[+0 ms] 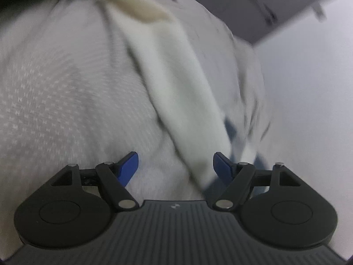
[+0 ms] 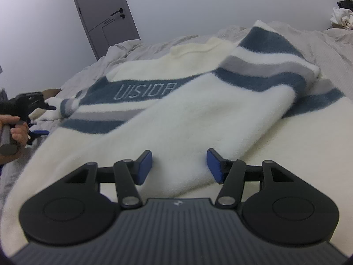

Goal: Fold large clothes
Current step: 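Grasp the other striped sleeve cuff with the left gripper and lift it, then lay the held sleeve across the sweater body with the left gripper and open it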

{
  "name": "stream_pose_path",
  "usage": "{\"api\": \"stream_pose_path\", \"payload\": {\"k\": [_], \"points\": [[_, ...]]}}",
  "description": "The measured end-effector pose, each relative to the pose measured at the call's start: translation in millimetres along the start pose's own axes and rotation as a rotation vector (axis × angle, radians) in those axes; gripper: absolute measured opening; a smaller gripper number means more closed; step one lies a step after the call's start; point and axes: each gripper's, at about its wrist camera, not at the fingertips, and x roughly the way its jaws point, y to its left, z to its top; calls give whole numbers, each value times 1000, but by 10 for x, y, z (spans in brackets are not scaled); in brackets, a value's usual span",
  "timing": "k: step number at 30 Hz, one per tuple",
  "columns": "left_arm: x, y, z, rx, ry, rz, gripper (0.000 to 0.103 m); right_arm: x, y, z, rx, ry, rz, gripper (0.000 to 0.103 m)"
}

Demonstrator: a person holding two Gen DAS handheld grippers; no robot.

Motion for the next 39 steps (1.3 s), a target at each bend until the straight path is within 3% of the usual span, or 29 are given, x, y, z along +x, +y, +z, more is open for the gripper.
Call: {"api": "stream_pose_path", "payload": {"k": [3,8,12,18,21,23,25,26,28,30,32,35,39], "points": [[86,237,167,-143,-12,-112,79,27,-15,8,15,-8,14,59],[228,372,338,-222,-70,-213,79,57,-75,11,51,-19,41,59],[426,269,426,-231,-131,-211,79,67,-79,-4,56,-27,49,59],[679,95,589,-147,-214,-148,79,65,-95,-12,71,-36,55,59],[695,63,611,-180,-277,-194,77,79,-103,-12,80,-41,60,59],[702,42,643,-187,-288,-193,69,91,-120,-12,93,-46,68,59],[712,35,665,-190,-294,-179,41,96,-145,-14,107,-51,73,59],[716,33,670,-183,-296,-177,35,104,-146,-11,111,-52,75,59],[693,-25,670,-138,-310,-129,25,118,-147,-6,111,-53,78,59],[669,-174,685,-94,-322,-82,22,123,-147,-5,111,-54,80,59],[574,-357,695,-58,-334,-94,22,116,-145,-4,109,-57,78,59],[339,-733,632,81,-367,-104,21,104,-128,4,101,-60,77,59],[24,-1199,313,308,-387,-98,21,63,-131,19,100,-68,86,60]]}}
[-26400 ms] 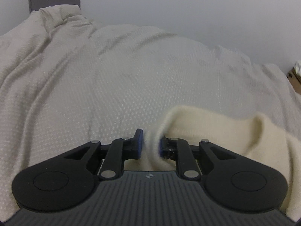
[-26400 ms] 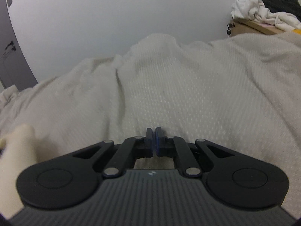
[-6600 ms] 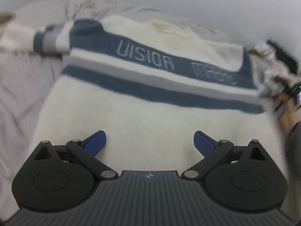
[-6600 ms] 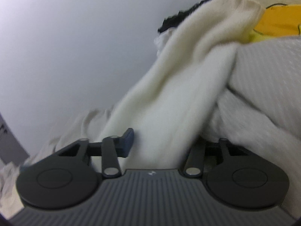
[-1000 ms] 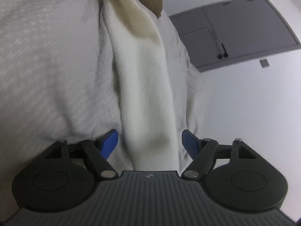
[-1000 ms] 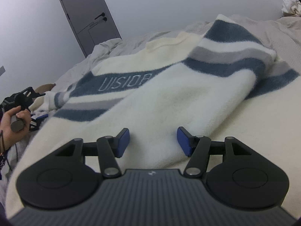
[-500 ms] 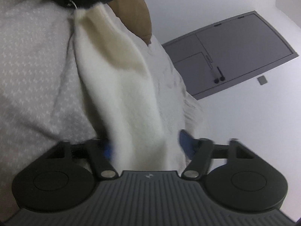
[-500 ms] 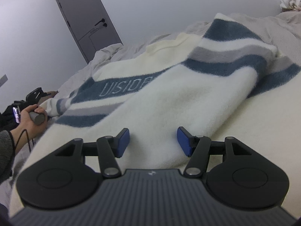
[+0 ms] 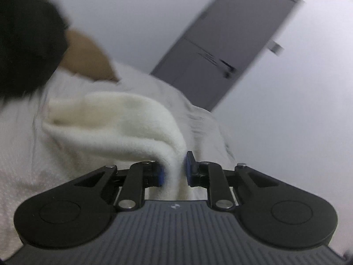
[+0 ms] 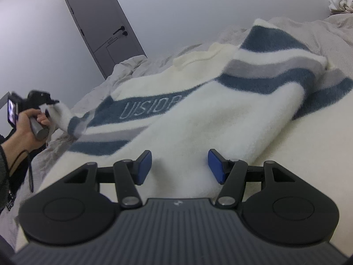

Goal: Fold large clothes
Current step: 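Lay the held sleeve across the sweater body with the left gripper and open it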

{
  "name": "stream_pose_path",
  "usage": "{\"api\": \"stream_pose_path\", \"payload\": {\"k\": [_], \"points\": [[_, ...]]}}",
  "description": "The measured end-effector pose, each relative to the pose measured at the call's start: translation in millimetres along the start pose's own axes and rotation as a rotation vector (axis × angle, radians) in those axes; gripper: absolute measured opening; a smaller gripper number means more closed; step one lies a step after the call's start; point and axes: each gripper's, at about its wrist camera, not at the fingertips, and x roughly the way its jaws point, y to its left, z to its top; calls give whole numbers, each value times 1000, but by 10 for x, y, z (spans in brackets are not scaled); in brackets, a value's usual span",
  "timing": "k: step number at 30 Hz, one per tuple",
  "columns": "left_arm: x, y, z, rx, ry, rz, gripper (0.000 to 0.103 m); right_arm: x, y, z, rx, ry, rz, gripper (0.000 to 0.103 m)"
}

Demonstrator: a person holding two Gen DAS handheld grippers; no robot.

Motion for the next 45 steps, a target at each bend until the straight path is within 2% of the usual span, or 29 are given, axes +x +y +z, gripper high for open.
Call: {"api": "stream_pose_path", "payload": {"k": [5,9,11,13,17,19,24,28,32,35,37,41,44,45], "points": [[-389,-634,-26,155,6,-49,20,-154,91,42,-62,-40,-3,60],[-719,-1273,-102,383,13,-93,21,-374,99,171,-52,-120,-18,60],[-874,-1545,-206,508,38,-146,21,-503,72,261,-54,-166,-53,60],[-1065,-1731,-336,584,40,-192,21,-636,26,351,-51,-209,-90,60],[-1336,-2013,-673,659,95,-244,21,-835,-84,462,-5,-263,-116,60],[-1455,-2123,-894,717,110,-275,21,-930,-85,507,-23,-293,-152,60],[-1676,-2392,-1637,868,184,-348,21,-1154,-147,613,-41,-358,-231,60],[-1790,-2445,-2343,895,286,-415,21,-1227,-259,636,-6,-349,-254,60],[-1829,-2305,-3053,998,382,-437,21,-1196,-354,589,15,-329,-264,60],[-1970,-2166,-3420,1007,423,-450,21,-1162,-398,556,32,-311,-260,60],[-1970,-2139,-3501,1002,421,-453,21,-1150,-428,548,41,-301,-262,60],[-1928,-2026,-3361,933,456,-484,22,-1094,-448,539,45,-288,-256,60],[-1971,-2022,-3165,858,493,-513,42,-1084,-452,536,40,-284,-246,60],[-2009,-2001,-3099,817,490,-516,52,-1084,-449,537,39,-286,-241,60]]}}
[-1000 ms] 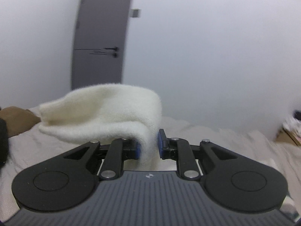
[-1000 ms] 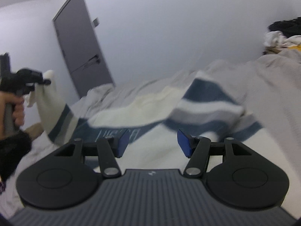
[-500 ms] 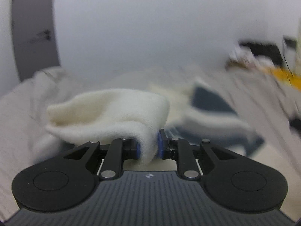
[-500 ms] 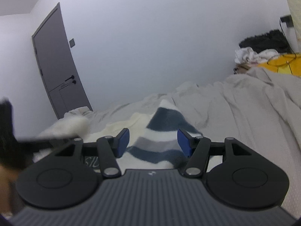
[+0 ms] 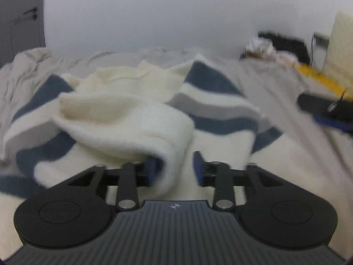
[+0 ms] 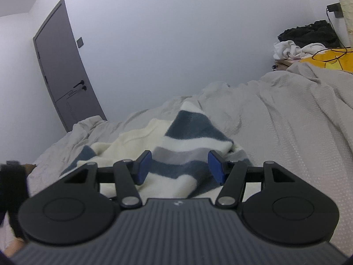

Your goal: Fold large clothes

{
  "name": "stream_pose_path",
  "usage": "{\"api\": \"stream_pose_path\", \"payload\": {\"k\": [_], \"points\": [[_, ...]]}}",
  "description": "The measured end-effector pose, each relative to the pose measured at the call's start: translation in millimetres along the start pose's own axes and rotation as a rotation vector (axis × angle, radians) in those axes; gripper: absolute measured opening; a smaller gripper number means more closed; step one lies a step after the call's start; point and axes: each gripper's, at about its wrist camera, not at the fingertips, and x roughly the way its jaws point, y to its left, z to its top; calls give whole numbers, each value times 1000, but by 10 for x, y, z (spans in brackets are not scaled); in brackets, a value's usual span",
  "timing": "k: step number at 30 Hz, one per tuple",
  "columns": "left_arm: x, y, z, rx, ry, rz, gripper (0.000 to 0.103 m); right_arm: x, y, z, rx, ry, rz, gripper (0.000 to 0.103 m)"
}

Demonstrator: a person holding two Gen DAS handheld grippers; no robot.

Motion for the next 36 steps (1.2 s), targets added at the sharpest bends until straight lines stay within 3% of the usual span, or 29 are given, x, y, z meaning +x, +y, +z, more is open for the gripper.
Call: {"api": "stream_pose_path", "payload": {"k": [2,12,19,24,32,36], "points": [[-148,18,48,-62,-8,-27,59,-1,15,6,-7,-8,14,60],[-1032,299,117,-177,8,-17,60,-62,253,8,-24,-22,128,60],[-1553,515,12,-234,-32,61,60,4,647,-183,-156,21,220,60],[-1587,538,-84,-247,-24,61,60,118,885,-358,-220,79,239,60],[-1315,675,-53,-224,-12,92,60,407,1042,-588,-300,131,235,60],[-1048,833,-73,-258,31,49,60,600,1109,-666,-344,115,213,59]]}}
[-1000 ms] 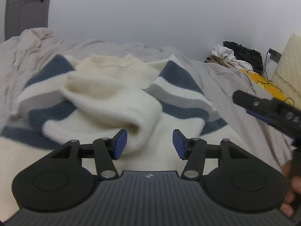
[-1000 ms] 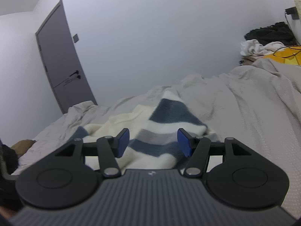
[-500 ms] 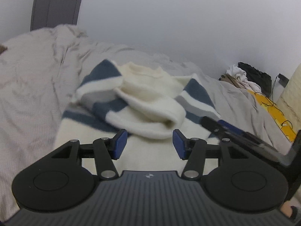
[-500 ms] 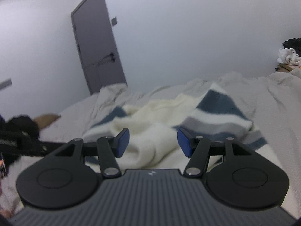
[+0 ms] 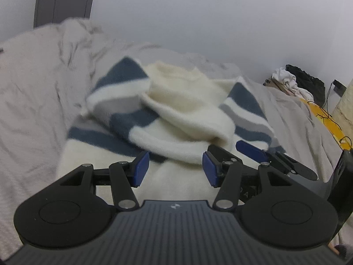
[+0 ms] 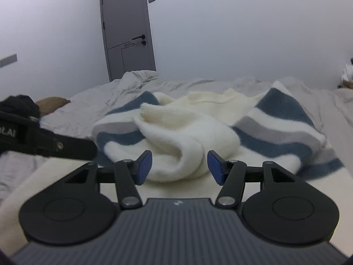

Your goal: Fold large clothes

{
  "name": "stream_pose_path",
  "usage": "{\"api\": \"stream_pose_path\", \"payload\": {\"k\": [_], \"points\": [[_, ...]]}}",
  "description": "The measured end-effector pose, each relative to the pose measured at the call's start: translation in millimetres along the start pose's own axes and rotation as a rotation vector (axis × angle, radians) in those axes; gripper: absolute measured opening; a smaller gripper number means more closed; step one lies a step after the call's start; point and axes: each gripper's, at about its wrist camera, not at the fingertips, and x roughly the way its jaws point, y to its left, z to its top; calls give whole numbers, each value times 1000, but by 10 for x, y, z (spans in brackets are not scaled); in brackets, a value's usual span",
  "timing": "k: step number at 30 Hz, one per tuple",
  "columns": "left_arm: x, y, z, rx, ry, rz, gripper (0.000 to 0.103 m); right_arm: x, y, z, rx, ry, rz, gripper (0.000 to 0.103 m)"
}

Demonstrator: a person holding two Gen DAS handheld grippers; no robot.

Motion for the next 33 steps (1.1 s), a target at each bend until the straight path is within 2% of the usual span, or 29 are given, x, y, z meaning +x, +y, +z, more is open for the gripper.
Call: {"api": "stream_pose_path", "payload": {"k": [6,11,19,24,28,31,32,33], "points": [[337,261,0,-42,21,12,60,277,7,-70,-59,14,-118,57],[485,477,9,-112,44,22,60,373,-133,-72,21,41,-174,57],[378,477,-14,-103,16,42,60,155,-204,-44,79,-19,-294,57],[307,463,-22,-94,7,50,60,-107,-461,-70,238,-12,-409,57],[274,422,-31,-90,2,54,60,-244,-644,-116,328,10,-430,59],[272,403,-33,-81,-6,60,60,-312,-618,-112,316,27,-417,58],[278,406,-31,-81,-7,59,60,-317,-597,-105,308,25,-411,57],[283,408,-31,-84,-9,58,60,-319,-581,-97,297,26,-403,52]]}}
